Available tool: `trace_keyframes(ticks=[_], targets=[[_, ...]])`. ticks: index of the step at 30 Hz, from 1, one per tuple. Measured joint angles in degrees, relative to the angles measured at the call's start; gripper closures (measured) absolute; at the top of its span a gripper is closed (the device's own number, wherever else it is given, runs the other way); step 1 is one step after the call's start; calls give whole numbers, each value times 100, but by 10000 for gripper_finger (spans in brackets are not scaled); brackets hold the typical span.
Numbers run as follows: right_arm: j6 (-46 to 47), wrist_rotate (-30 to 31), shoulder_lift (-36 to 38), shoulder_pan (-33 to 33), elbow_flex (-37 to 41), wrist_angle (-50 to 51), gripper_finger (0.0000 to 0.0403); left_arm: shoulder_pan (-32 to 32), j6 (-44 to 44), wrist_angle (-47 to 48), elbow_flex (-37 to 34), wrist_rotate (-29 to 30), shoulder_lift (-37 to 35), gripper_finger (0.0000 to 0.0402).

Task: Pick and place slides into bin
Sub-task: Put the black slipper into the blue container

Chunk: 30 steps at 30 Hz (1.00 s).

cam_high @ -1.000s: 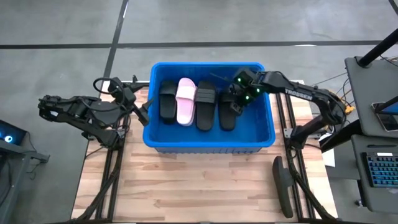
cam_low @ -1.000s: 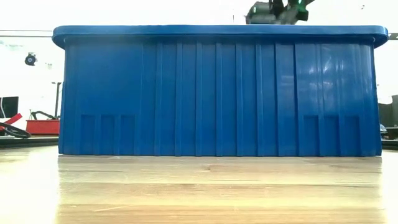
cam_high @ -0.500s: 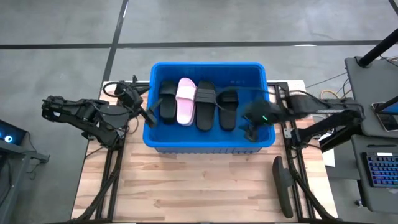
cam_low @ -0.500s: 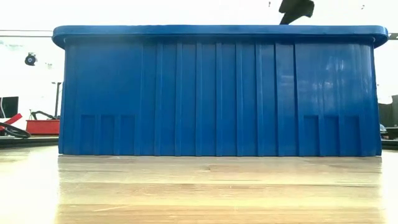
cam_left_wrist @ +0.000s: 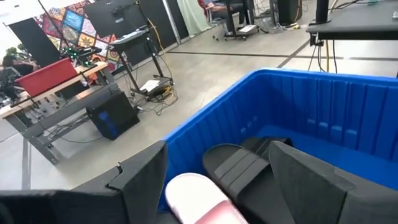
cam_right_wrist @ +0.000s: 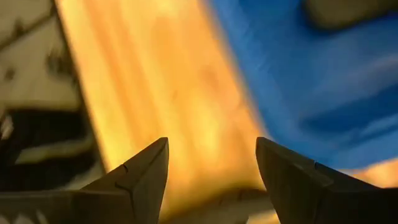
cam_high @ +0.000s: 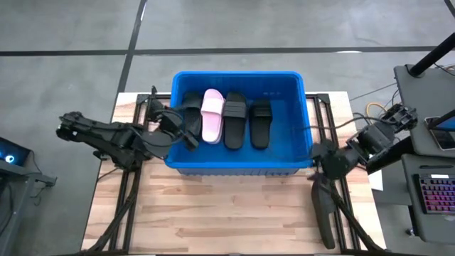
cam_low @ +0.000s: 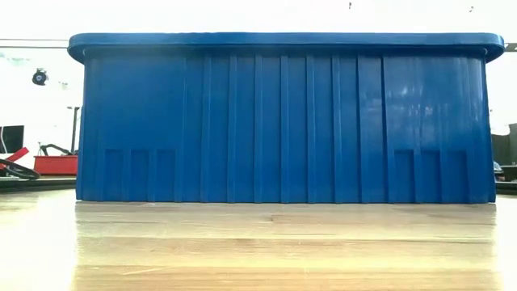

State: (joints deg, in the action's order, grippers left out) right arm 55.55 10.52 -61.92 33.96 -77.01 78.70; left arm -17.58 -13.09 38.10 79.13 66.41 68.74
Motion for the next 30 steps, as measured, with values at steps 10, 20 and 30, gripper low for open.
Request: trace_keyframes(ticks=[10, 20, 30], targets=[[169, -1980, -556, 780, 89, 229, 172, 0, 38, -209, 0, -6, 399, 135], [924, -1976, -1091, 2032, 240, 366, 172, 0, 34, -210, 0, -6, 436, 135], [1696, -904, -1574, 2734, 258, 389, 172, 0, 36, -209, 0, -6, 434, 135]])
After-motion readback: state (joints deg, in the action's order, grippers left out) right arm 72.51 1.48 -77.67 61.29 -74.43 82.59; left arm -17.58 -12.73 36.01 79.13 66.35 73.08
